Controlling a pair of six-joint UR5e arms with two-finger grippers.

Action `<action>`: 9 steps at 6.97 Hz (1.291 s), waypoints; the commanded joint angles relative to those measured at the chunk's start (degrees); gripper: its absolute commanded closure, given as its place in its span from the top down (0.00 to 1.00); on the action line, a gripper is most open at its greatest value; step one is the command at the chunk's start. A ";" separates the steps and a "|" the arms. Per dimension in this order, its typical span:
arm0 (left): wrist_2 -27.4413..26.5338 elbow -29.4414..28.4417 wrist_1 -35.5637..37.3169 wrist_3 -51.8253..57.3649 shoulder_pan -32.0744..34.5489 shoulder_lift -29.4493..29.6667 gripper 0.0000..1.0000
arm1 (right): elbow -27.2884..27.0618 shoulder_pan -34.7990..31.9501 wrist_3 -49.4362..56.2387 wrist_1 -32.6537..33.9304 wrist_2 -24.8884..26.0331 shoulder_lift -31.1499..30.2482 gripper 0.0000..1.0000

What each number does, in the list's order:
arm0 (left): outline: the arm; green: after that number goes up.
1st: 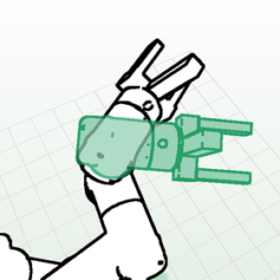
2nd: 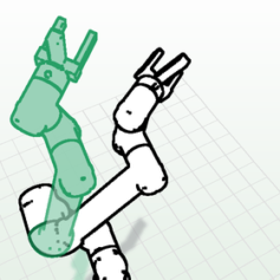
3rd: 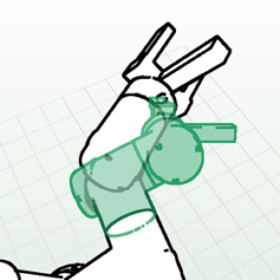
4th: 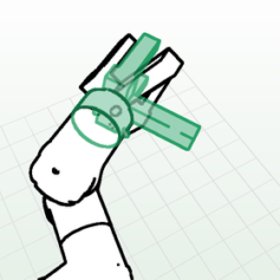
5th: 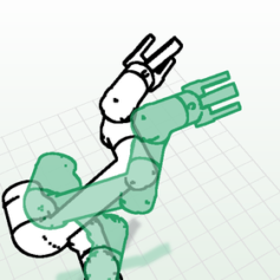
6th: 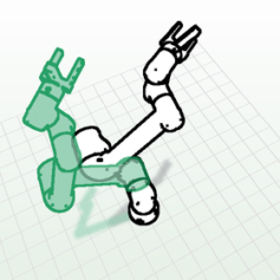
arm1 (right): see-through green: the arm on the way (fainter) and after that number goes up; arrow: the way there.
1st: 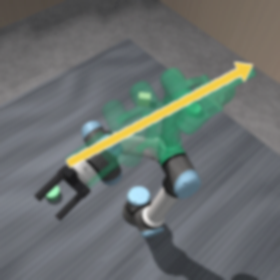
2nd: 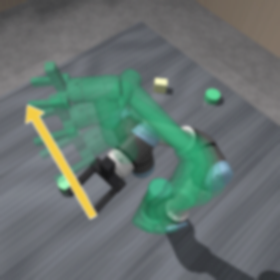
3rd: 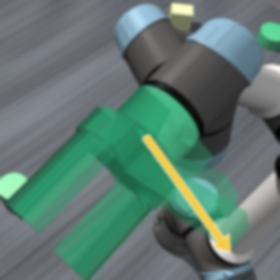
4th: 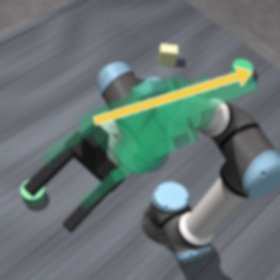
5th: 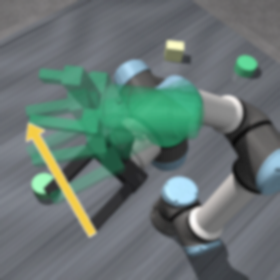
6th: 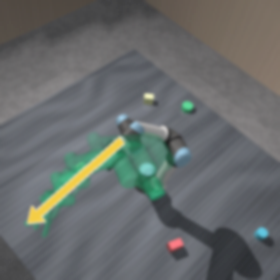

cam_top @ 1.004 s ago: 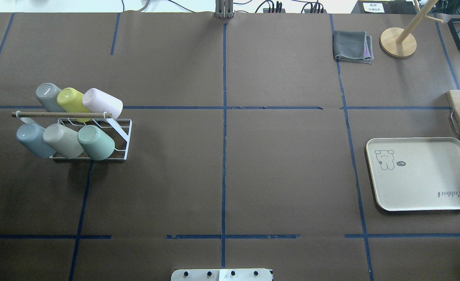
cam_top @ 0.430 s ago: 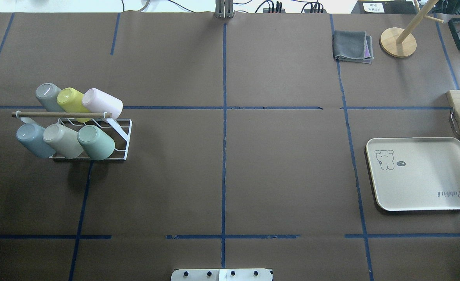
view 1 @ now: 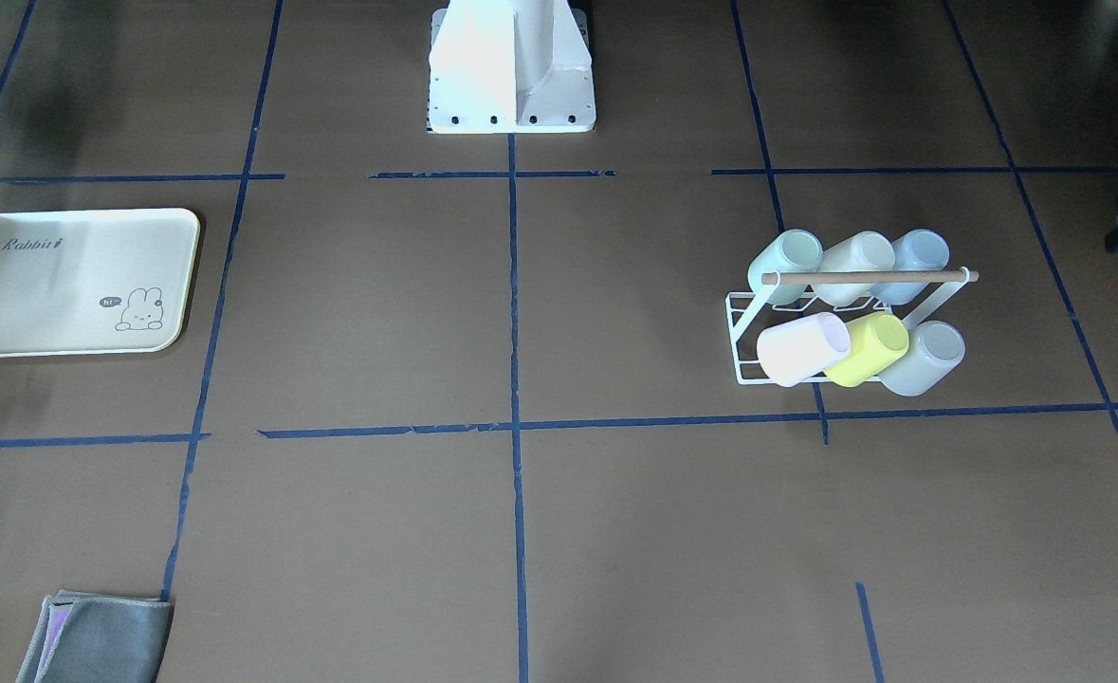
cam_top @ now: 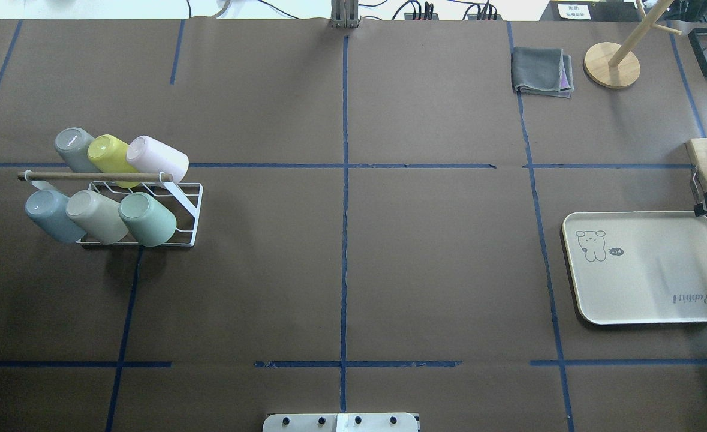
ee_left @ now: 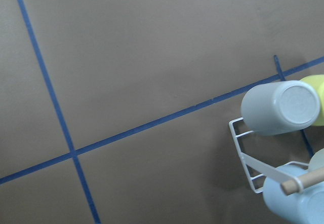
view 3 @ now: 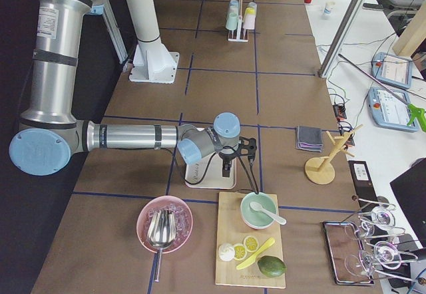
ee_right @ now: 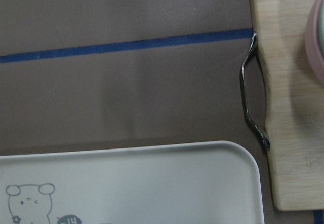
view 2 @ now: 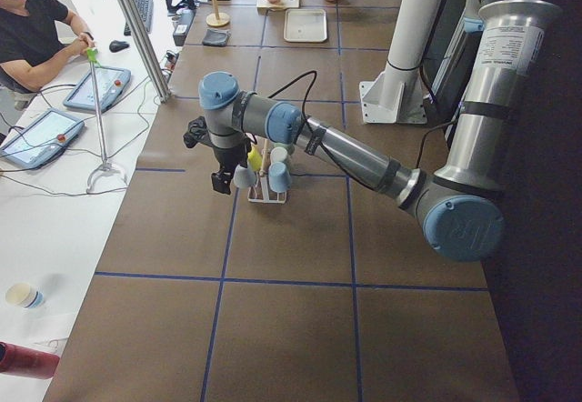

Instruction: Pick up and place green cup on tray

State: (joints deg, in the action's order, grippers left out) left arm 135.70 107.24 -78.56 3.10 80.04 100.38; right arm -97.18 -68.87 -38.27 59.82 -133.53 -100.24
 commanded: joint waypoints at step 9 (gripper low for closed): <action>0.00 1.21 -0.02 -0.46 -0.85 0.78 1.00 | 7.79 6.20 -3.57 -6.47 3.11 -4.08 0.83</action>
State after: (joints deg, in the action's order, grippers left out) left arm 135.73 108.46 -78.57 2.57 79.24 101.02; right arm -89.57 -62.74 -41.80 53.37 -130.08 -104.27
